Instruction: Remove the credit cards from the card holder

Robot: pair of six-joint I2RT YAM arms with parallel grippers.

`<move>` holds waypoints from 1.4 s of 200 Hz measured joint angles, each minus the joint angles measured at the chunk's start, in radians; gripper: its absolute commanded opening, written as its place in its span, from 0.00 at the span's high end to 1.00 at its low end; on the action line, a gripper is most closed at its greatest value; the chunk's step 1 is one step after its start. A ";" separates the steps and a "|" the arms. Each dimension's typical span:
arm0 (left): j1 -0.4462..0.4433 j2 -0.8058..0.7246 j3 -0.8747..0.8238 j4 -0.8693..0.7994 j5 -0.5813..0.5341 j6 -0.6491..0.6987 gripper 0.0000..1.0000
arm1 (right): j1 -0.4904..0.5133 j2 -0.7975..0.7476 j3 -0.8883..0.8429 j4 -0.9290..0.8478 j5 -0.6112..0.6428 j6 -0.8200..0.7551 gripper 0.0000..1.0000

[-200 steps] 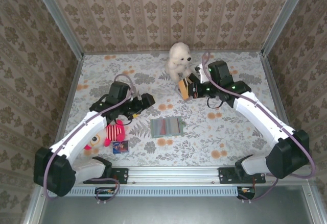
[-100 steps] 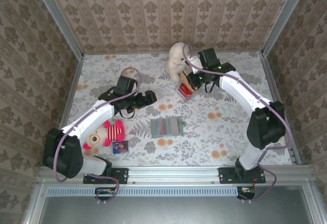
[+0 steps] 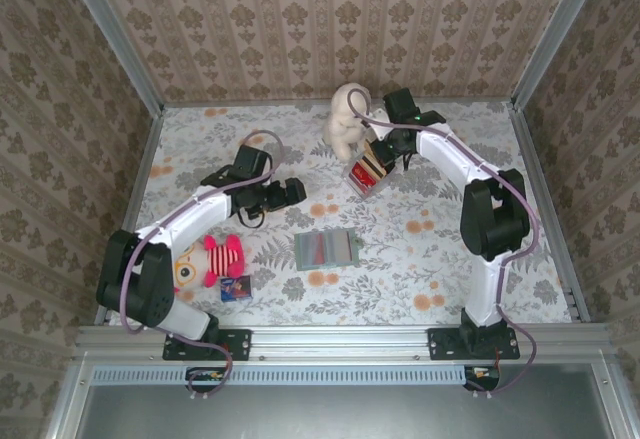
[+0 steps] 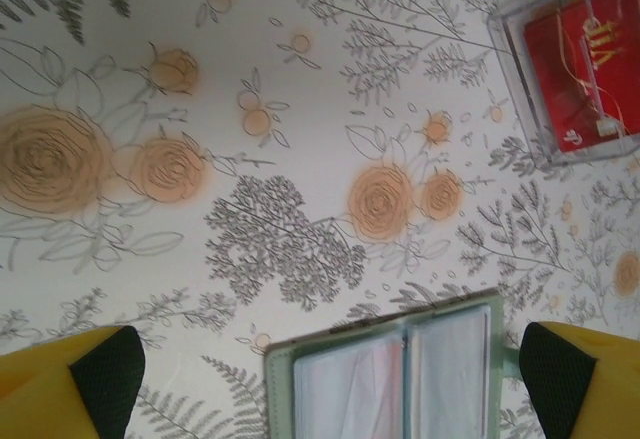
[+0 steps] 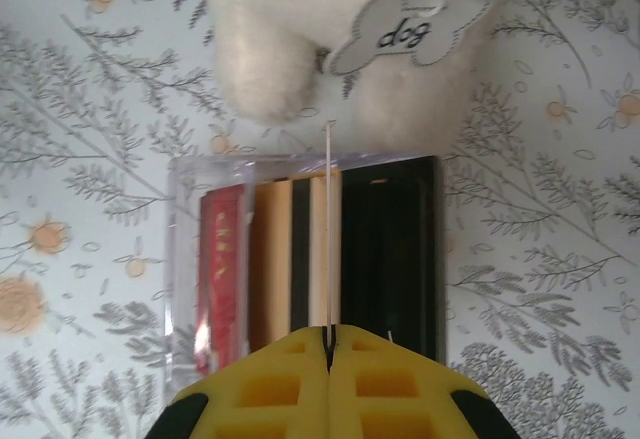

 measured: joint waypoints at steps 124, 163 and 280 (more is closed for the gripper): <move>0.019 0.016 0.003 0.000 0.015 0.005 0.00 | -0.033 0.043 0.035 -0.052 -0.140 -0.020 1.00; 0.019 0.016 0.003 0.000 0.023 0.004 0.00 | -0.039 0.043 0.036 -0.064 -0.162 -0.005 1.00; 0.021 0.052 0.003 0.011 0.044 0.002 0.00 | -0.042 0.043 0.068 -0.127 -0.201 0.047 1.00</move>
